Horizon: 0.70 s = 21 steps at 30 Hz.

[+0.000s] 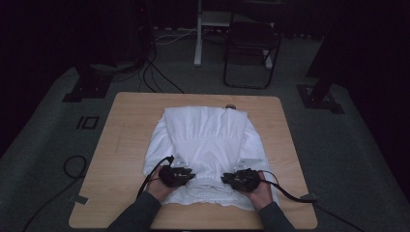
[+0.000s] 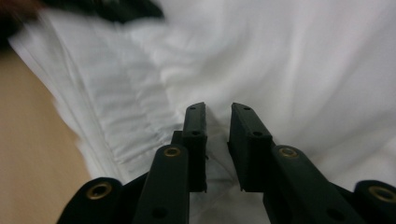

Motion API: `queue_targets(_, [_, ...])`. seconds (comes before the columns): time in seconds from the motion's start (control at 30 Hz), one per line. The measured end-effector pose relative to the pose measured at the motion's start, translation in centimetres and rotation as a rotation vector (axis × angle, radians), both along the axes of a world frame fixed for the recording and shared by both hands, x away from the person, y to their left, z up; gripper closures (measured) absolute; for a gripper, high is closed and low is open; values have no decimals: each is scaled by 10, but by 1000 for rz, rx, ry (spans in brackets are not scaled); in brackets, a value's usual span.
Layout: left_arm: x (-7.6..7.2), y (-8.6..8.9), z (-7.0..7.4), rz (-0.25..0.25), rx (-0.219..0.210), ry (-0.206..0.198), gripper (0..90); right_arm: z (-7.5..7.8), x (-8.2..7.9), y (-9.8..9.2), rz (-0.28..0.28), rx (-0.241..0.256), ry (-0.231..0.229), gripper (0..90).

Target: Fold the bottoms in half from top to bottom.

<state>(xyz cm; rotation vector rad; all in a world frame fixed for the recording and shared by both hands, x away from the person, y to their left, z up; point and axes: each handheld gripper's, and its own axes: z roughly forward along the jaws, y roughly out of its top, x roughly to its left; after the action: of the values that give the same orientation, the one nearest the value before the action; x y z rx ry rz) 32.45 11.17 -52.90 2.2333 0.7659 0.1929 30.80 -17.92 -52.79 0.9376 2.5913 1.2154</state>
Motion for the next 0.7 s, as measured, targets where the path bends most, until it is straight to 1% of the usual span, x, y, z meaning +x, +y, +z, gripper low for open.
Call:
queue_targets(0.03, [2, 2, 5, 14, -6, -11, 666, -4, -4, 2, 5, -30, -8, 769])
queue_targets(0.07, [2, 2, 5, 14, -6, -11, 650, -4, -4, 2, 5, -30, -8, 769])
queue_targets(0.1, [7, 3, 12, 27, -10, -31, 640, 1, -2, 2, 5, -32, -19, 743])
queue_targets(0.13, [7, 3, 12, 27, -10, -31, 627, 1, -2, 2, 5, -32, -19, 743])
queue_targets(0.17, [16, 5, 19, 56, -22, -59, 626, 9, 5, 0, -20, -36, -55, 683])
queue_targets(0.2, [16, 5, 19, 56, -22, -59, 620, 9, 5, 0, -20, -36, -55, 683])
queue_targets(0.23, [30, 7, 25, 95, -40, -75, 610, 19, 17, -3, -72, -29, -98, 616])
queue_targets(0.27, [30, 7, 25, 95, -40, -75, 605, 19, 17, -3, -72, -29, -98, 616])
queue_targets(0.3, [47, 8, 27, 133, -53, -81, 602, 27, 36, -6, -131, -17, -134, 571])
queue_targets(0.33, [47, 8, 27, 133, -53, -81, 598, 27, 36, -6, -131, -17, -134, 571])
queue_targets(0.37, [58, 8, 27, 152, -55, -75, 598, 30, 48, -7, -158, -10, -136, 562])
queue_targets(0.4, [65, 7, 26, 167, -57, -72, 596, 32, 62, -8, -188, -6, -141, 547])
queue_targets(0.43, [76, 6, 23, 186, -53, -68, 595, 31, 86, -7, -225, -11, -136, 533])
queue_targets(0.47, [82, 6, 20, 196, -47, -63, 595, 30, 94, -6, -237, -14, -131, 530])
queue_targets(0.5, [95, 7, 10, 216, -40, -33, 596, 27, 104, -5, -249, -20, -124, 521])
queue_targets(0.53, [95, 7, 10, 216, -40, -33, 596, 27, 104, -5, -249, -20, -124, 521])
queue_targets(0.57, [101, 8, 0, 217, -45, 3, 597, 16, 121, -3, -278, -21, -76, 516])
queue_targets(0.6, [101, 8, 0, 217, -45, 3, 597, 16, 121, -3, -278, -21, -76, 516])
queue_targets(0.63, [102, 8, -4, 212, -50, 5, 596, 2, 130, -1, -305, -33, -33, 515])
queue_targets(0.67, [101, 9, -7, 208, -63, -1, 596, 2, 130, -1, -305, -33, -33, 515])
queue_targets(0.7, [100, 11, -8, 205, -70, -5, 597, -4, 131, 0, -308, -48, -27, 511])
